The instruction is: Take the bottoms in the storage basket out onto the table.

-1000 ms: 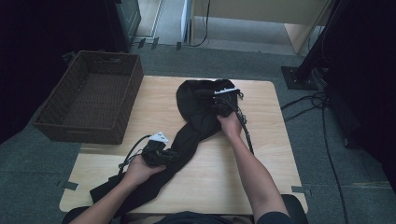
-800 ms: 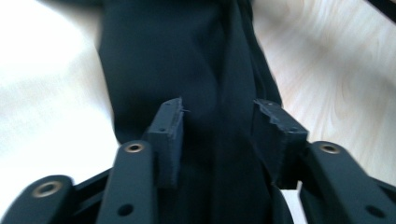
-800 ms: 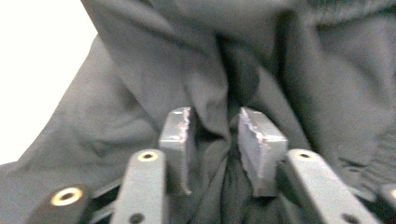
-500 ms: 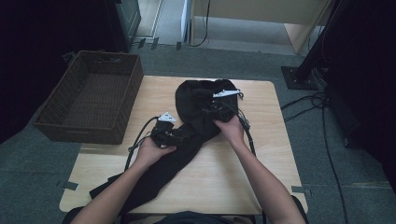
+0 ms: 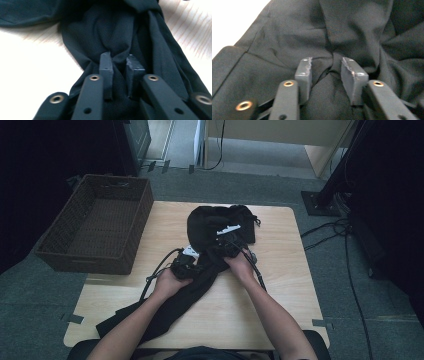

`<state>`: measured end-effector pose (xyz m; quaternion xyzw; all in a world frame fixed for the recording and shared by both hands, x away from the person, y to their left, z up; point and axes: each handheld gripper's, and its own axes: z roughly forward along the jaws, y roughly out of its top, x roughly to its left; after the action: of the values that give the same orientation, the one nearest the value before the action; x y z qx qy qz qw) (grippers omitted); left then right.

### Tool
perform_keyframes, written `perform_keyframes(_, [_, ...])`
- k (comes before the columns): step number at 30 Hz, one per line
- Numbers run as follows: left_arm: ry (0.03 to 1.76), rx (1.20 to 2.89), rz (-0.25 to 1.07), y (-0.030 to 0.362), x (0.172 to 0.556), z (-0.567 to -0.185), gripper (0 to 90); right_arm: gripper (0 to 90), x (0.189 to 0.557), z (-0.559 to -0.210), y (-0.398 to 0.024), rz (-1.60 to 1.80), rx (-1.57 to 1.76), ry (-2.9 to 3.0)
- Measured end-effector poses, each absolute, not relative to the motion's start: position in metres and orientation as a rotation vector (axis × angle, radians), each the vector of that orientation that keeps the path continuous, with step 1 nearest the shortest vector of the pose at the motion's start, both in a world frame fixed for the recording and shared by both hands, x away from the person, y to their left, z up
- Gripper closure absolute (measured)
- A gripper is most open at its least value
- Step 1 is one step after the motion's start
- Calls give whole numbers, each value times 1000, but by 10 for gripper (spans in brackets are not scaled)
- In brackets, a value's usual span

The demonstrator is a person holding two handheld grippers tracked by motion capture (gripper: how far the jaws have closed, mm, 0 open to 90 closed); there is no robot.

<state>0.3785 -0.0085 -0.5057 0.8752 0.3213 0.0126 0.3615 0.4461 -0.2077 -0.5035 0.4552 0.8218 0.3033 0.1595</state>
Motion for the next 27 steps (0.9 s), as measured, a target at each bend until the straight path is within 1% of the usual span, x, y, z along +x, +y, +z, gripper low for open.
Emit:
perform_keyframes(1, [830,2248,11,-8,377,-506,827,783,448,-503,-207,869,1306,2353])
perform_keyframes(2, [832,2244,-10,-8,376,-506,835,845,450,-502,-208,864,1314,2367])
perform_keyframes(3, [825,2248,-23,-7,373,-506,840,865,456,-500,-209,868,1354,2390])
perform_keyframes(8, [787,2268,-90,-5,350,-505,843,866,468,-497,-210,798,1345,2406])
perform_keyframes(10, [777,2269,-110,-2,342,-506,842,867,474,-498,-213,825,1387,2396])
perform_keyframes(14, [831,2189,-105,8,330,-510,846,867,487,-501,-216,919,1430,2373])
perform_keyframes(17, [876,2152,-131,17,334,-509,826,863,492,-502,-212,959,1489,2364])
perform_keyframes(20, [883,2139,-128,22,337,-504,776,863,482,-503,-206,992,1461,2370])
perform_keyframes(23, [876,2142,-95,24,340,-496,713,858,465,-504,-204,1007,1413,2397])
perform_keyframes(27, [885,2117,-57,28,350,-485,656,855,440,-506,-206,1024,1348,2418])
